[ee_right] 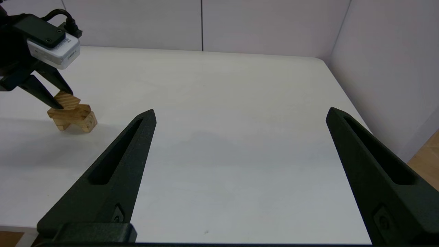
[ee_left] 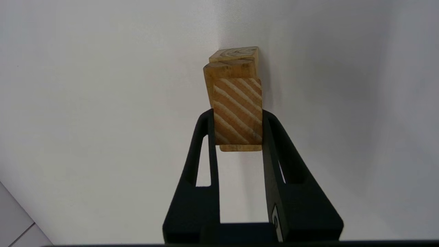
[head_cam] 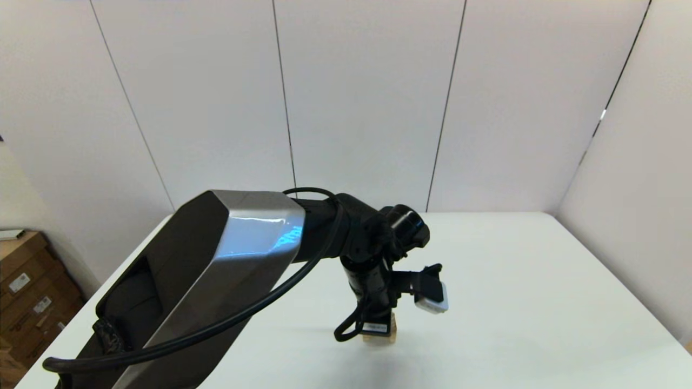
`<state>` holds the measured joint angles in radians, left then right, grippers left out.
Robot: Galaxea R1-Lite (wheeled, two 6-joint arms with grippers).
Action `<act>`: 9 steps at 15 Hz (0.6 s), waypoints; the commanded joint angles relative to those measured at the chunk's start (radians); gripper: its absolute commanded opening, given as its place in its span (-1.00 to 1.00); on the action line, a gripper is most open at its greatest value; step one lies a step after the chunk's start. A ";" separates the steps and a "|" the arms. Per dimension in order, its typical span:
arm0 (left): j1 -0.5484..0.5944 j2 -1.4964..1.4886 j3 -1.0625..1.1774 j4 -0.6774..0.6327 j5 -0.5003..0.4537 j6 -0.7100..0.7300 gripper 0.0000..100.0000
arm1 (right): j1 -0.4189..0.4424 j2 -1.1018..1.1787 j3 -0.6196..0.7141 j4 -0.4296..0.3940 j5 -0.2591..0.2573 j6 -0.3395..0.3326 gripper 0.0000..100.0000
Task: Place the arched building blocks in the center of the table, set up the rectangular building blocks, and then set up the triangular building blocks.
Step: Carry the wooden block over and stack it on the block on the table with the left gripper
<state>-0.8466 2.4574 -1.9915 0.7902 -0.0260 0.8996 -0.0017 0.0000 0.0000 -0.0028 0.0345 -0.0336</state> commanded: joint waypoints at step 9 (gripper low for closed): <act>0.000 0.003 0.000 0.012 0.031 0.005 -1.00 | 0.000 0.000 0.000 0.000 0.001 -0.002 1.00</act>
<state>-0.8457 2.4591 -1.9915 0.7985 0.0038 0.9004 -0.0017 0.0000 0.0000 -0.0028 0.0345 -0.0340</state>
